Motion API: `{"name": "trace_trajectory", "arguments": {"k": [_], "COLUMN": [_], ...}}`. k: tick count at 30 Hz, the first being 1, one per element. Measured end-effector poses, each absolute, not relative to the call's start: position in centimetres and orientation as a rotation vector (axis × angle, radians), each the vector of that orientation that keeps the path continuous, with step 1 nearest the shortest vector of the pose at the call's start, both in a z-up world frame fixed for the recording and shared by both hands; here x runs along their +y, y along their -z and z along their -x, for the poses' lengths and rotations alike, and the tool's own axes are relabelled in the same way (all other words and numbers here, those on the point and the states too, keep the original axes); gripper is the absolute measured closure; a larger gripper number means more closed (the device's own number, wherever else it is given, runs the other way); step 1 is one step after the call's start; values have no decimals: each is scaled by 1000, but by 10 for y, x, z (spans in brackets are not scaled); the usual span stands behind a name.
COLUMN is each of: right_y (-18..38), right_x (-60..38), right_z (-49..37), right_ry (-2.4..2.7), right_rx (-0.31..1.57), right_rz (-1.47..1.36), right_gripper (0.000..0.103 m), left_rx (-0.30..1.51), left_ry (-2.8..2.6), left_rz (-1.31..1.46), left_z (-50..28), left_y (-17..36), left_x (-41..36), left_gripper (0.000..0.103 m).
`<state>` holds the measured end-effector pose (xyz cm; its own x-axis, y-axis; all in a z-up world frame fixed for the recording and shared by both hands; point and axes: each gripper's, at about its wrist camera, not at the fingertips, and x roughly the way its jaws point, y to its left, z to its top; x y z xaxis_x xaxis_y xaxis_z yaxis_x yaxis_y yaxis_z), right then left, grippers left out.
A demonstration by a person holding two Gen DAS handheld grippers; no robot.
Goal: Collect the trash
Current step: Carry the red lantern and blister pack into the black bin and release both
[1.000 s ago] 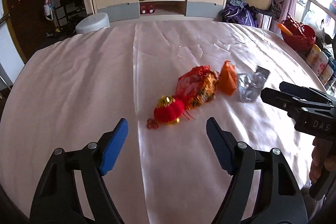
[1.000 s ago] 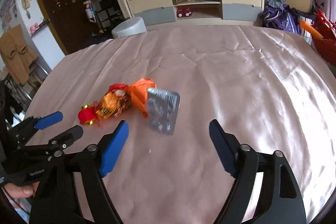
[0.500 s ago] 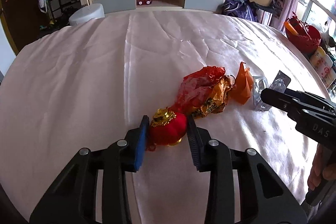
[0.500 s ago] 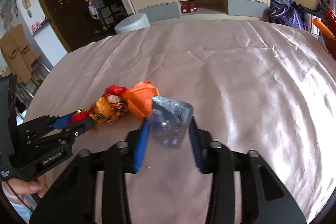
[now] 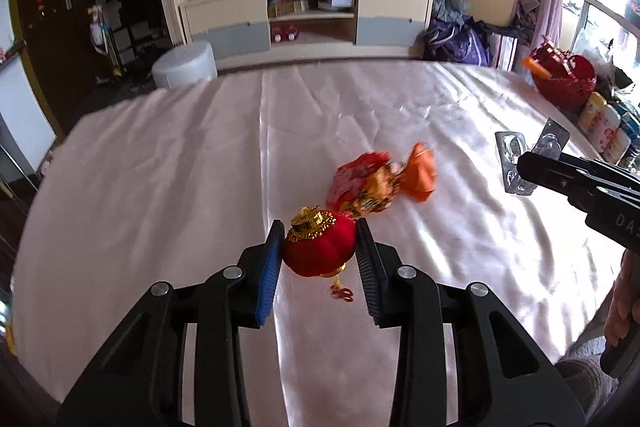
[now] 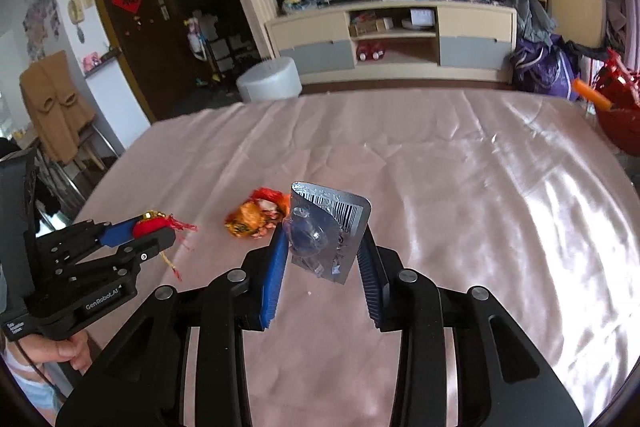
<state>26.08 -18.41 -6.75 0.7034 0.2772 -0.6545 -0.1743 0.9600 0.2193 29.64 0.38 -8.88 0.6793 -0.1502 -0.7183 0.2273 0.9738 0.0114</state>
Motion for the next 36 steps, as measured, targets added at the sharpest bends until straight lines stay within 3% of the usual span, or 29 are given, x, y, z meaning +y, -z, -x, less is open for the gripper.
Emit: {"name": "trace_trajectory", "arguments": {"k": [15,26,36], "right_y": [15,57,109], "right_x": [-204,-199,-201], "right_z": [-141,-80,-59], "right_ry": [-305,-336,-305], "right_rx": [634,719,816], "right_rz": [-107,-92,-117], "right_gripper": [67,67,67], "left_rx": [711,769,866], "left_ry": [245,278,328], "left_rz": [-96,-52,1], "left_z": [-162,-85,-52], "left_y": [42,79,143], "left_x": [-22,-25,-27], "left_gripper": [69,69,69]}}
